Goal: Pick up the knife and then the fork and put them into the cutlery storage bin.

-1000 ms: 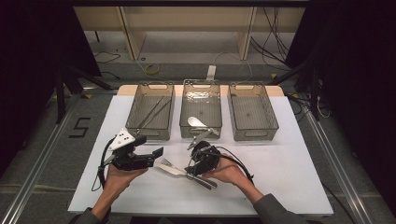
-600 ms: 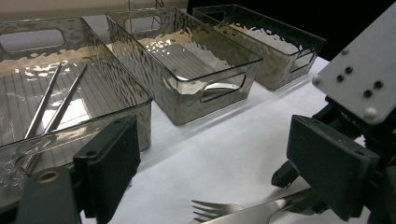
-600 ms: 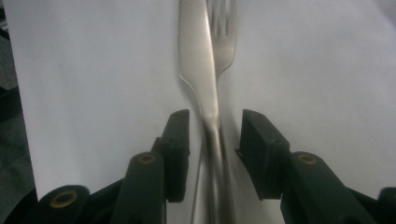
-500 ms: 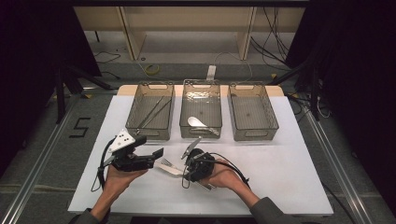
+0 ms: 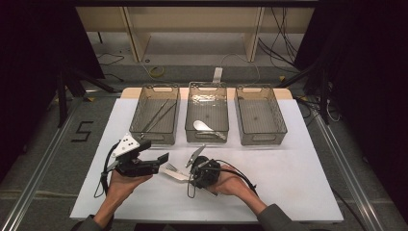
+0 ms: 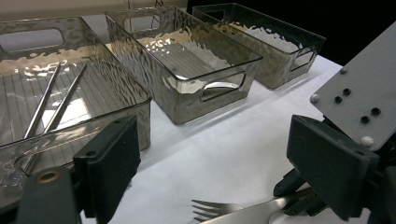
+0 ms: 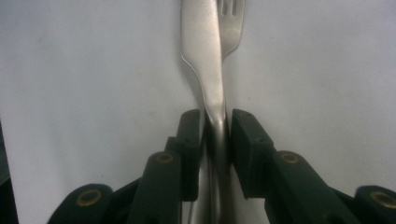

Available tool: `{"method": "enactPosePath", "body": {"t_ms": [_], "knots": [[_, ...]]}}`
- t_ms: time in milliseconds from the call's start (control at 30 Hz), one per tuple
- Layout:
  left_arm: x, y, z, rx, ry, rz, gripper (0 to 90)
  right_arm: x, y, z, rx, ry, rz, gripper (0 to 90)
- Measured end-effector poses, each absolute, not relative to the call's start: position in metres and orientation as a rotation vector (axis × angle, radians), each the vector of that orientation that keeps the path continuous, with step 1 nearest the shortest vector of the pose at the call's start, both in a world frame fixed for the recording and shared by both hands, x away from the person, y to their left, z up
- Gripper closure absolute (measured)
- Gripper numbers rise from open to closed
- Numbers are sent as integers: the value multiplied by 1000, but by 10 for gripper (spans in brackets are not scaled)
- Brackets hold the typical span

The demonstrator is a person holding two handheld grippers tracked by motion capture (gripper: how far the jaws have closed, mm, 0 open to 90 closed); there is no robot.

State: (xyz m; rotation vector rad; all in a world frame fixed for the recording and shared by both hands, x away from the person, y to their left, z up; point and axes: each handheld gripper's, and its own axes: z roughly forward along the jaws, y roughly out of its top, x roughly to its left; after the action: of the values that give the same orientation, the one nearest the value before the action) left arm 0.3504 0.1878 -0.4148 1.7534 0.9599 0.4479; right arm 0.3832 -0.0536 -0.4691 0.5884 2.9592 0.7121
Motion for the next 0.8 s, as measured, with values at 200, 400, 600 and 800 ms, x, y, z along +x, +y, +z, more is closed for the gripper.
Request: {"method": "enactPosePath", "body": {"t_ms": [200,400,600,800], "knots": [[351,187,-415,1755,961,448,167,381,-52,-469,584,2944,695,748],[351,187,-415,1756,960,450,167,379,-51,-469,566,2938,689,778],[351,187,-415,1756,960,450,167,378,-50,-469,545,2937,683,804],[351,188,-415,1754,959,449,167,379,-53,-466,557,2935,692,807]]}}
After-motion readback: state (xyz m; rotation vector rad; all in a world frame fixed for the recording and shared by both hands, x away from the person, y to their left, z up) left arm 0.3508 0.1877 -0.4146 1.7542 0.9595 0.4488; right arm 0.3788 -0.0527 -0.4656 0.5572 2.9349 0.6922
